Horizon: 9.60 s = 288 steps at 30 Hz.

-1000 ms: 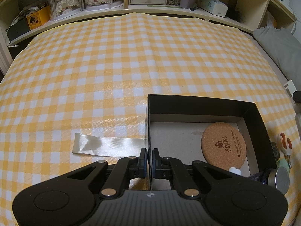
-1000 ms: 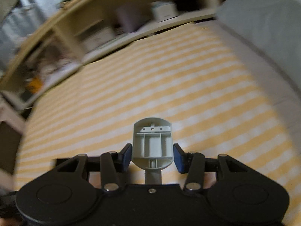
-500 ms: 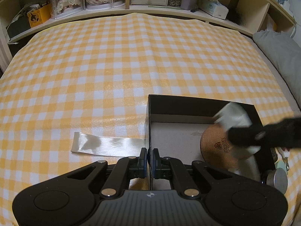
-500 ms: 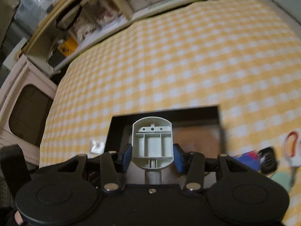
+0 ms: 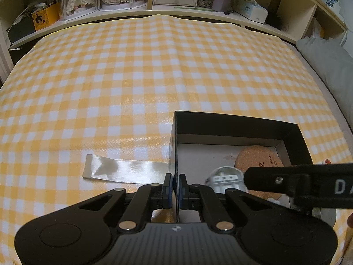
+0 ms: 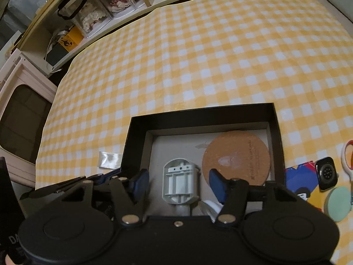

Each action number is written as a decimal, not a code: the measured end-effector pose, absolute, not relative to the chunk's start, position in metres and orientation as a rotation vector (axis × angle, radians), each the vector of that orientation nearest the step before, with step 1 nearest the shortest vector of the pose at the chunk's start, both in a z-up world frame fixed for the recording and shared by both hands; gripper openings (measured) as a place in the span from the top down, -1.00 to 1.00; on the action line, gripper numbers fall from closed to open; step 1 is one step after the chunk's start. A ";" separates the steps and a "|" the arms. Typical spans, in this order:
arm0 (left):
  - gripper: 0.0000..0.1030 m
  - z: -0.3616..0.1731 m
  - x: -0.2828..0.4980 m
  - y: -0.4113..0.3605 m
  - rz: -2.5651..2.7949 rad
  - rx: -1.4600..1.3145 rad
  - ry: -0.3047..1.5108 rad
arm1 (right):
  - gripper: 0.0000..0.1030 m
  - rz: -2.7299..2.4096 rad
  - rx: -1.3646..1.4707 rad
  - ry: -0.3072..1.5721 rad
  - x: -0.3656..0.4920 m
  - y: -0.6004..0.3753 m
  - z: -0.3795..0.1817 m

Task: Organize rigid objects
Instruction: 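Lower the grey holder into the black box and open the right gripper, then move the right gripper to the mint-green round case and grasp it, then lower the green case into the black box and open the right gripper, then move the right gripper to the red-handled scissors and grasp them, then carry the scissors into the black box and open the right gripper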

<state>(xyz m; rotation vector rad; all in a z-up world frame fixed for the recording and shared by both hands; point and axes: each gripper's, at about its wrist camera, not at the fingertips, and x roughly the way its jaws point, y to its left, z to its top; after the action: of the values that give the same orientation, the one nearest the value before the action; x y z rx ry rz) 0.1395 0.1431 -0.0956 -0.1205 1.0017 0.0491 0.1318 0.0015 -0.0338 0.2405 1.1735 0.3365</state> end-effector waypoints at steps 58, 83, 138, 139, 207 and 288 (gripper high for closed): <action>0.90 -0.096 0.140 0.142 0.050 -0.120 1.000 | -1.00 0.146 -0.096 0.893 0.099 -0.177 -0.005; 0.90 -0.096 0.140 0.145 0.049 -0.115 1.000 | -0.10 0.633 -0.384 1.036 0.083 -0.159 -0.073; 0.90 -0.096 0.141 0.143 0.050 -0.105 0.999 | 0.02 0.699 -0.130 0.804 0.083 -0.098 0.017; 0.90 -0.096 0.141 0.143 0.050 -0.107 0.999 | 0.02 0.710 -0.121 0.802 0.084 -0.089 0.018; 0.93 -0.101 0.144 0.146 0.080 -0.146 1.023 | -0.56 0.652 -0.014 0.878 0.058 -0.021 0.004; 0.92 -0.100 0.146 0.144 0.080 -0.147 1.024 | 0.66 0.151 -0.060 1.114 0.149 -0.183 -0.083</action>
<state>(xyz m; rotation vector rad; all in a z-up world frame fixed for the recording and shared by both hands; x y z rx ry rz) 0.1460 0.1435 -0.1000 -0.1474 1.0240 0.0798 0.1489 -0.1834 -0.0830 -0.0604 1.1142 0.1511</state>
